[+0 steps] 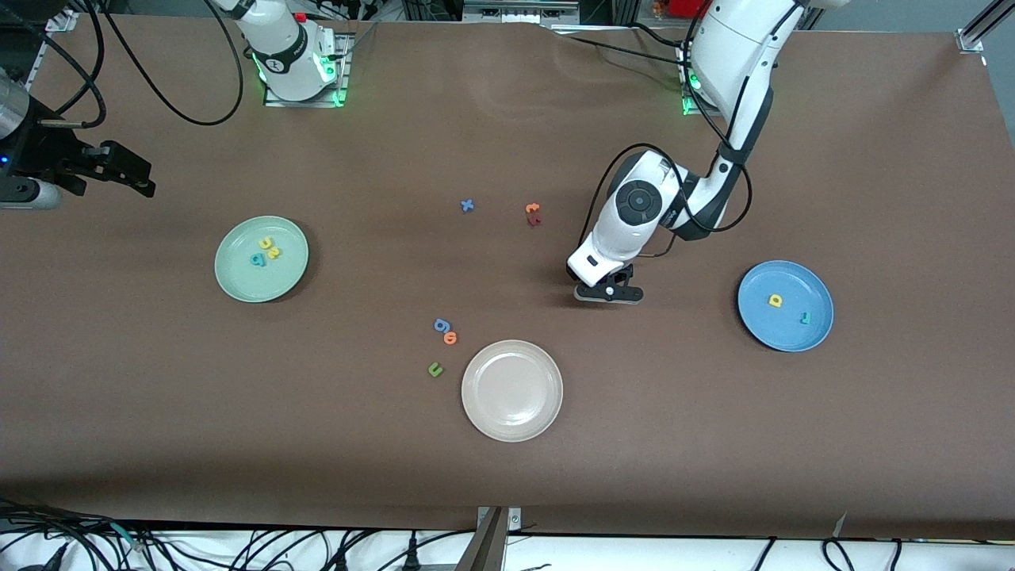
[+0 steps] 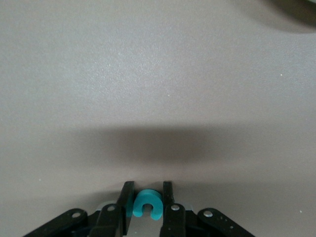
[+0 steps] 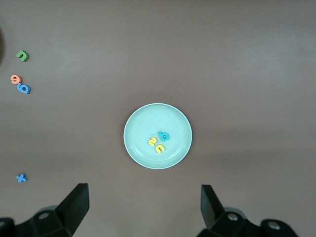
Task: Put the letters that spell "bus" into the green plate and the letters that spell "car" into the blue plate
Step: 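Reach and grasp the teal letter c with the left gripper, then carry the teal c with the left gripper over the blue plate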
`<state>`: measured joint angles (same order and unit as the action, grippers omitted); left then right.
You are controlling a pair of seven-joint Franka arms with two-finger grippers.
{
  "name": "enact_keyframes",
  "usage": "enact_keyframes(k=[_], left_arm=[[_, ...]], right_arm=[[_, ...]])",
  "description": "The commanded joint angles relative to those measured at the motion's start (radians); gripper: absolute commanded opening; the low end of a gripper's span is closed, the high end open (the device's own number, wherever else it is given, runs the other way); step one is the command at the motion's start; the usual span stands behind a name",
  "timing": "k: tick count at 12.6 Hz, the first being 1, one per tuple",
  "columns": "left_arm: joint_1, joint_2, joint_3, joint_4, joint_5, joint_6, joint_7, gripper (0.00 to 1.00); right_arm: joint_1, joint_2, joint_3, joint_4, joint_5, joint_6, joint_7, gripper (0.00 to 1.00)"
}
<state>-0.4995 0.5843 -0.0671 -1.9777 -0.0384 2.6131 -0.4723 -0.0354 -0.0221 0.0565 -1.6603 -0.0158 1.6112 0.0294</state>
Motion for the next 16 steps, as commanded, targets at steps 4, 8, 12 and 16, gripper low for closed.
enact_keyframes(k=[4, 8, 12, 16], left_arm=[[0.096, -0.06, 0.094, 0.008, 0.028, -0.051, 0.35, 0.19], [0.162, -0.098, 0.162, 0.007, 0.018, -0.077, 0.59, 0.2], [0.223, -0.136, 0.233, 0.004, 0.008, -0.119, 0.831, 0.2], [0.243, -0.143, 0.325, -0.004, -0.106, -0.168, 1.101, 0.2]], right_arm=[[-0.003, 0.01, 0.003, 0.024, 0.002, -0.013, 0.004, 1.0], [-0.003, 0.01, 0.003, 0.024, 0.002, -0.013, 0.004, 1.0], [-0.003, 0.01, 0.003, 0.024, 0.002, -0.013, 0.004, 1.0], [-0.003, 0.01, 0.003, 0.024, 0.002, -0.013, 0.004, 1.0]])
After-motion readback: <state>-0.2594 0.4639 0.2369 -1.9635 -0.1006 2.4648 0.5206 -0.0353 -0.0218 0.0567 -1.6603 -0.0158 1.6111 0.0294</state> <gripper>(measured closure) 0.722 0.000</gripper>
